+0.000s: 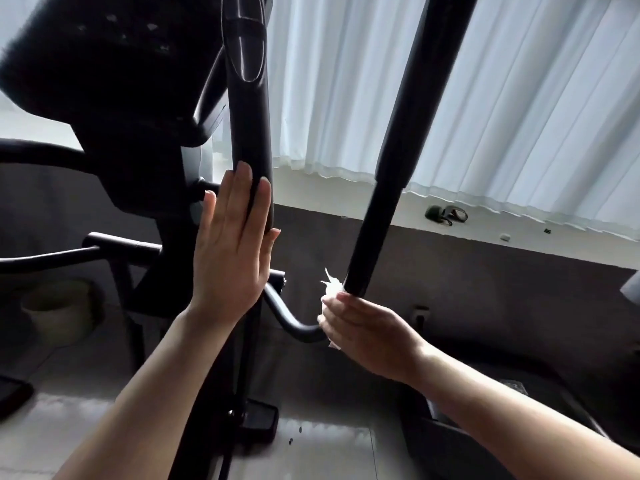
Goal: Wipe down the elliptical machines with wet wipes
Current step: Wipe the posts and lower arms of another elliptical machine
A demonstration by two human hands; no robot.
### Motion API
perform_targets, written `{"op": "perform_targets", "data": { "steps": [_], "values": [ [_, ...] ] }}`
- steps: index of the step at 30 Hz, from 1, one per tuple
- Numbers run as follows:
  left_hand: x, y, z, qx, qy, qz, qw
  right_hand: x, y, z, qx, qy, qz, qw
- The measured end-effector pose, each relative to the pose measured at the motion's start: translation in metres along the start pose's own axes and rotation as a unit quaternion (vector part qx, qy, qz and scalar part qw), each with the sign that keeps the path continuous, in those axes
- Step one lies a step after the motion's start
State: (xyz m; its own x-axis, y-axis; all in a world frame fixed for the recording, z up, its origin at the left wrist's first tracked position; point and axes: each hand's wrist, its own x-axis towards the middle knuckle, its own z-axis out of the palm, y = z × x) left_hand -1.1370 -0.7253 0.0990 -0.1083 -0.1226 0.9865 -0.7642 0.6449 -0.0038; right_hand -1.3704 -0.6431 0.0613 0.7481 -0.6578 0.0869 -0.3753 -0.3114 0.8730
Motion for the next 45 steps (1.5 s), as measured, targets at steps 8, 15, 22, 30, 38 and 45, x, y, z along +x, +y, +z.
{"op": "perform_targets", "data": {
  "steps": [8, 15, 22, 30, 38, 45],
  "values": [
    [-0.003, 0.004, 0.000, -0.007, -0.006, -0.025, 1.000, -0.002, 0.125, -0.045, 0.022, 0.143, 0.178, 0.973],
    [-0.003, 0.008, -0.002, -0.018, -0.002, -0.031, 0.999, -0.018, 0.033, 0.005, -0.066, 0.131, 0.062, 0.987],
    [-0.021, 0.010, -0.009, -0.041, -0.030, -0.043, 0.998, -0.012, 0.004, 0.006, -0.099, 0.041, 0.008, 0.994],
    [-0.028, 0.022, -0.012, -0.124, -0.058, -0.083, 0.987, -0.011, 0.094, -0.039, -0.064, 0.165, 0.137, 0.975],
    [-0.087, 0.031, -0.021, -0.184, -0.116, -0.186, 0.958, 0.016, -0.053, -0.003, -0.017, -0.044, 0.082, 0.996],
    [-0.158, 0.024, -0.047, -0.191, -0.235, -0.273, 0.913, 0.070, -0.113, 0.013, -0.072, -0.240, 0.095, 0.963]
  ]
}}
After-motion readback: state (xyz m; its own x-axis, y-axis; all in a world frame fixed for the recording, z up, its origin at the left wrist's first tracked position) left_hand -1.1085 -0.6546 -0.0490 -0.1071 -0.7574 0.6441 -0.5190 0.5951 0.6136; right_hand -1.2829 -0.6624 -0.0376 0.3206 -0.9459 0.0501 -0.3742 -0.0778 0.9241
